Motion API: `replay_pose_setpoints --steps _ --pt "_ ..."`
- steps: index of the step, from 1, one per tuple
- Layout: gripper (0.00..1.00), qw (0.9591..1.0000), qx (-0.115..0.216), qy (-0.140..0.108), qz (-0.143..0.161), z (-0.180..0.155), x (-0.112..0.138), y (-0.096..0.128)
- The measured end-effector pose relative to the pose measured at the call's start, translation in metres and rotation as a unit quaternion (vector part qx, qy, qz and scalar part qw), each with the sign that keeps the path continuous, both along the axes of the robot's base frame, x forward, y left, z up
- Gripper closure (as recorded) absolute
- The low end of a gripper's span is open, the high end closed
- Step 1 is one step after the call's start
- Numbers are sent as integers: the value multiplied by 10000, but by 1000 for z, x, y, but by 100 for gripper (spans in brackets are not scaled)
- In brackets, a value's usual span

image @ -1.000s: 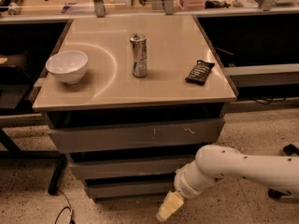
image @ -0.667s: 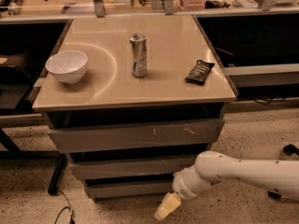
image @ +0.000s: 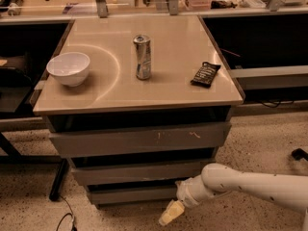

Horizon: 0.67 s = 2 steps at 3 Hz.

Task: Open bottom drawer

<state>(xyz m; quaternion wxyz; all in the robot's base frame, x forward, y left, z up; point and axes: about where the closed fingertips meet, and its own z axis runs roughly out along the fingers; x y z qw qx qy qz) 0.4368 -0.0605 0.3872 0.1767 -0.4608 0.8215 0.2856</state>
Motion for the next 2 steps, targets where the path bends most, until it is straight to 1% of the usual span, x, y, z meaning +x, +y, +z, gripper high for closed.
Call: replay_pose_setpoints --steps 1,2 --pt "0 9998 215 -2 11 -28 6 4" --pt "0 9998 216 -2 11 -28 6 4"
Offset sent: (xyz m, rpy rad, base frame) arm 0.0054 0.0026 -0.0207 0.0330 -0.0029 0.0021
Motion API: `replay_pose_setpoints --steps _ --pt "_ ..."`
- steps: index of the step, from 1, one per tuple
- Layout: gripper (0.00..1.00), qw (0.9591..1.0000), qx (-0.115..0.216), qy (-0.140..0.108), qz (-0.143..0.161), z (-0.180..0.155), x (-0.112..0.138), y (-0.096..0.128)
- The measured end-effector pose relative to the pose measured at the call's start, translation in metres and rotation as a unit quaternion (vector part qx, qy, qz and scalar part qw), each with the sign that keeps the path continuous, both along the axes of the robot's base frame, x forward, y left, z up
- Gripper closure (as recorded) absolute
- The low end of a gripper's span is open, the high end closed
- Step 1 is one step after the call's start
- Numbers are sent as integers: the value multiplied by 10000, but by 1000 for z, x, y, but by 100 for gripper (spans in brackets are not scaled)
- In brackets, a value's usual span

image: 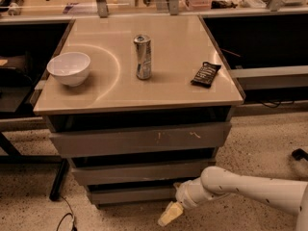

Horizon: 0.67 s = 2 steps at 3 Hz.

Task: Open bottom drawer

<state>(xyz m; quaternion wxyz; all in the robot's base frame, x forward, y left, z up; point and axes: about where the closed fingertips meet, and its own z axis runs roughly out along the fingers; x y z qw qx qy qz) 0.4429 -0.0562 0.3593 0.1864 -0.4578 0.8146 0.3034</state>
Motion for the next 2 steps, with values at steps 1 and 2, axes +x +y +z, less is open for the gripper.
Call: replay_pose_setpoints --steps 1,2 --pt "0 9999 58 87 -28 -17 3 0" --pt "0 9998 126 21 -142 -47 17 -9"
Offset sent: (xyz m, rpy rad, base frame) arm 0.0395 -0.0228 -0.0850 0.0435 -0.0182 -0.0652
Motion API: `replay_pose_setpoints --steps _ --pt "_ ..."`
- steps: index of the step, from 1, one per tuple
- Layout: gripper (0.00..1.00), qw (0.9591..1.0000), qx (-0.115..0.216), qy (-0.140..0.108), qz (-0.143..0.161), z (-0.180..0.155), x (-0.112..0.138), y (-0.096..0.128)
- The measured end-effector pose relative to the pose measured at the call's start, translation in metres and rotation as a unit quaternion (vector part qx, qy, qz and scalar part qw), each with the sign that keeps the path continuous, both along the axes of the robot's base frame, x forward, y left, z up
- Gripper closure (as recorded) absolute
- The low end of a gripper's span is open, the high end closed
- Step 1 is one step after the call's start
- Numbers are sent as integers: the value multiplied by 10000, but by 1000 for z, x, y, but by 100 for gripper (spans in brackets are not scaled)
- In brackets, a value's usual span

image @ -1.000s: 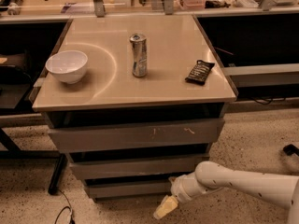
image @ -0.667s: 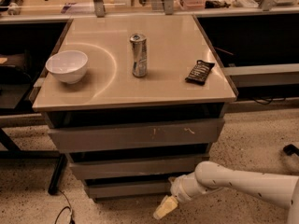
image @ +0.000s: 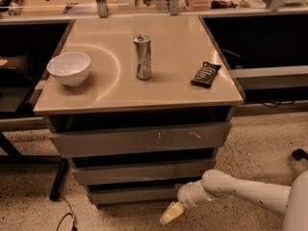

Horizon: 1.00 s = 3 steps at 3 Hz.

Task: Open bottom drawer

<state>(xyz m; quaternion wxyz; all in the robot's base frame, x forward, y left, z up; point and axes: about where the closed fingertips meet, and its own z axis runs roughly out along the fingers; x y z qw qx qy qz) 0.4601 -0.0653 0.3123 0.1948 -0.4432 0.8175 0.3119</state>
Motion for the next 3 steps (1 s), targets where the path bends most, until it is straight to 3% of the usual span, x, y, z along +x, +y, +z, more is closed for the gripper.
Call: replay_pose_setpoints --steps 3 --pt "0 9991 182 -349 -136 -50 35 -23"
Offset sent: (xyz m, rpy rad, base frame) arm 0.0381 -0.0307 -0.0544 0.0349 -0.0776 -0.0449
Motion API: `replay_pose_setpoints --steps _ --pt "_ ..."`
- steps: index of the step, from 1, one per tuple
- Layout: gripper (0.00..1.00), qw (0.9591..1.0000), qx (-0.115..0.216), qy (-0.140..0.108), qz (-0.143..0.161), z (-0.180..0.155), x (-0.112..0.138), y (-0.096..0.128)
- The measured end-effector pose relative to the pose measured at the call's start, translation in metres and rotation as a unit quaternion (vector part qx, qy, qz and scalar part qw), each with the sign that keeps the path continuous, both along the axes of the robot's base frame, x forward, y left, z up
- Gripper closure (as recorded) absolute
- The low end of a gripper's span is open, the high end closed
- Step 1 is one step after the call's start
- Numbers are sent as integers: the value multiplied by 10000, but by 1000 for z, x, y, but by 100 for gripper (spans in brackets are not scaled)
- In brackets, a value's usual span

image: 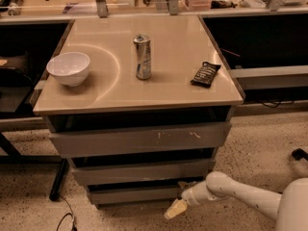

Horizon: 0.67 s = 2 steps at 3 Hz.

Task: Open bottom drawer

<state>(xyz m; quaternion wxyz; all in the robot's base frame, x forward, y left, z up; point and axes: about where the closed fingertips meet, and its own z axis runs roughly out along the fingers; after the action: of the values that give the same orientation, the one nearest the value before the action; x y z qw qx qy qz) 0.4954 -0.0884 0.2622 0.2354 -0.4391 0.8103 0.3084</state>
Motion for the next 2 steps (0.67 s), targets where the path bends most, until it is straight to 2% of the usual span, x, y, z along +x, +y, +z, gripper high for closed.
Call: replay_pose_setpoints --steps 2 --pt "0 9998 -36 -183 78 -17 27 -10"
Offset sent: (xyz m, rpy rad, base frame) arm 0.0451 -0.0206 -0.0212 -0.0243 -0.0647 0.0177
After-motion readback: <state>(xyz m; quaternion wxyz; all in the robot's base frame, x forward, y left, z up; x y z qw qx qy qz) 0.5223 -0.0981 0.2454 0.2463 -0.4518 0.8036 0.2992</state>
